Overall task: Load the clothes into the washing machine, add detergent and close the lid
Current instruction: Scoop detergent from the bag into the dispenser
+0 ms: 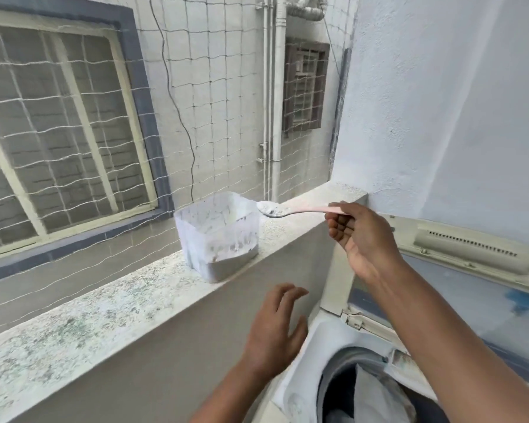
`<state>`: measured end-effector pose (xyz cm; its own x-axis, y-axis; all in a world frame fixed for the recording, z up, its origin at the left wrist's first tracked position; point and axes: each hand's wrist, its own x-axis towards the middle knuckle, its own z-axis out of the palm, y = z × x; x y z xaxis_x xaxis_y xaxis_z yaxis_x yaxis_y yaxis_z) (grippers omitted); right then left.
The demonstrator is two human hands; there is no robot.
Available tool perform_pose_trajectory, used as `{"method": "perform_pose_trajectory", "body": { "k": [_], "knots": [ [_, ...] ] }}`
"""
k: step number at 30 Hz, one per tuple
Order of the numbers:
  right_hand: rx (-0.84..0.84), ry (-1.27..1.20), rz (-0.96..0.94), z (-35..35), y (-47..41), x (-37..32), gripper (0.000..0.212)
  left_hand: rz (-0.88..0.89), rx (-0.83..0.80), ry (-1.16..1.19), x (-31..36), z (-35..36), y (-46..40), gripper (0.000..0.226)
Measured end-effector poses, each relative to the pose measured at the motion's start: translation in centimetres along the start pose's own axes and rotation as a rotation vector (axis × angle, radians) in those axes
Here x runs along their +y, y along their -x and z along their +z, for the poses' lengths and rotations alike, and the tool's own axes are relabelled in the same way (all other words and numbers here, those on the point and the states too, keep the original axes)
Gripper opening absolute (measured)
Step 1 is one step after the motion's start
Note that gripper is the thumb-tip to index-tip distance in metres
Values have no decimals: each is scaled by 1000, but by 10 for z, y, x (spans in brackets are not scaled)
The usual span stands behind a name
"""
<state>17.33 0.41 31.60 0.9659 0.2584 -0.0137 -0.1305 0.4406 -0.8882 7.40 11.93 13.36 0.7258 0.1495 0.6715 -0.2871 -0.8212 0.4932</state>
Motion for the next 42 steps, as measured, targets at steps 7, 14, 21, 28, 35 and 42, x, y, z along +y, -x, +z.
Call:
{"method": "perform_pose_trajectory", "body": {
  "k": [7, 14, 21, 28, 35, 42],
  "knots": [
    [164, 27, 19, -93, 14, -9, 20, -470, -246, 463, 13, 64, -8, 36],
    [381, 92, 63, -203, 22, 4, 21, -816, -393, 652, 25, 137, 6, 24],
    [550, 105, 130, -297, 25, 34, 19, -897, -582, 654, 39, 198, 24, 18],
    [679, 111, 292, -360, 17, 74, 19, -953, -636, 629, 39, 245, 29, 29],
    [713, 65, 451, -389, 1, 110, 17, -1004, -689, 558, 32, 271, 39, 35],
    [805, -139, 462, -399, -7, 132, 26, -1050, -711, 542, 31, 275, 49, 32]
  ]
}}
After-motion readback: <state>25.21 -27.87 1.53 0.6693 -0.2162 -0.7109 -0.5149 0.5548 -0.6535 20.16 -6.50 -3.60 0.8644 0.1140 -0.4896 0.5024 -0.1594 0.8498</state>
